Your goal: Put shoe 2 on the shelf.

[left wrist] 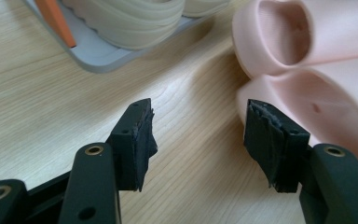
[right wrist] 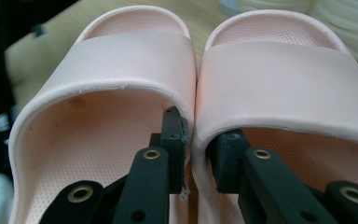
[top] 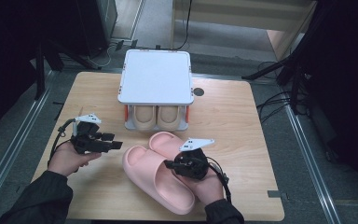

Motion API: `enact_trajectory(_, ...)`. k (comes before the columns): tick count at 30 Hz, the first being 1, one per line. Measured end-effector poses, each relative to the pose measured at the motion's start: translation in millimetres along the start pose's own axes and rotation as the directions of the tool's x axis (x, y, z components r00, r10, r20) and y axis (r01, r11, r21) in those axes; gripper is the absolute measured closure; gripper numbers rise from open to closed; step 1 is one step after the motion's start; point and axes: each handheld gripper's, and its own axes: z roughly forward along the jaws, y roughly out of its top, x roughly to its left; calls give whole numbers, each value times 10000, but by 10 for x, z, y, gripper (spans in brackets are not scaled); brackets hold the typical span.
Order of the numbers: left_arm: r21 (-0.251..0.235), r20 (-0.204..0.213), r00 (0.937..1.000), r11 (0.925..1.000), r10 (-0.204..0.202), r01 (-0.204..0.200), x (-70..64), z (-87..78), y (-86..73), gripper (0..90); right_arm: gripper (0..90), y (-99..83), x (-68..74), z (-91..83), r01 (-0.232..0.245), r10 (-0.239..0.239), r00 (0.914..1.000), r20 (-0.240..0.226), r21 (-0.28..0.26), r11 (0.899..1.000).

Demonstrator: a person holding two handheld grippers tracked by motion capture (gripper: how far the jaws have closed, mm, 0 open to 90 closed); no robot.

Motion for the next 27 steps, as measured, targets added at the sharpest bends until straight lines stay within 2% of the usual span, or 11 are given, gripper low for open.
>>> enact_trajectory(3, -13, -17, 9999, 9999, -106, 106, 17, -17, -18, 420, 784, 68, -17, 3, 752, -752, 9966, -351, 11, 9972)
enact_trajectory(5, -21, -91, 9999, 9999, -137, 137, 32, -39, -39, 420, 783, 127, -38, 16, 1006, -1001, 9928, -657, 53, 9949)
enact_trajectory(9, -131, -249, 9991, 9993, -355, 352, 74, -112, -100, 420, 782, 253, -77, 28, 1290, -1287, 9832, -1293, -58, 9916)
enact_trajectory(13, -229, -426, 9969, 9976, -656, 647, 110, -184, -172, 421, 783, 405, -115, 21, 1474, -1520, 9688, -1959, -376, 9884)
enact_trajectory(14, -224, -443, 9968, 9976, -661, 651, 115, -198, -187, 421, 783, 457, -125, 21, 1607, -1657, 9630, -2128, -407, 9862)
enact_trajectory(17, -265, -552, 9956, 9969, -754, 740, 109, -234, -232, 421, 782, 587, -115, 19, 2060, -2068, 9519, -2261, -272, 9782)
enact_trajectory(21, -276, -623, 9941, 9958, -892, 876, 114, -275, -288, 421, 781, 778, -81, -12, 2396, -2359, 9358, -2618, -185, 9707)
enact_trajectory(23, -297, -670, 9934, 9954, -933, 915, 115, -291, -313, 421, 781, 878, -69, -34, 2372, -2305, 9341, -2727, -88, 9714)
enact_trajectory(27, -306, -702, 9924, 9946, -1007, 987, 116, -323, -347, 421, 782, 1111, -27, -101, 2763, -2663, 9232, -2771, -29, 9611)
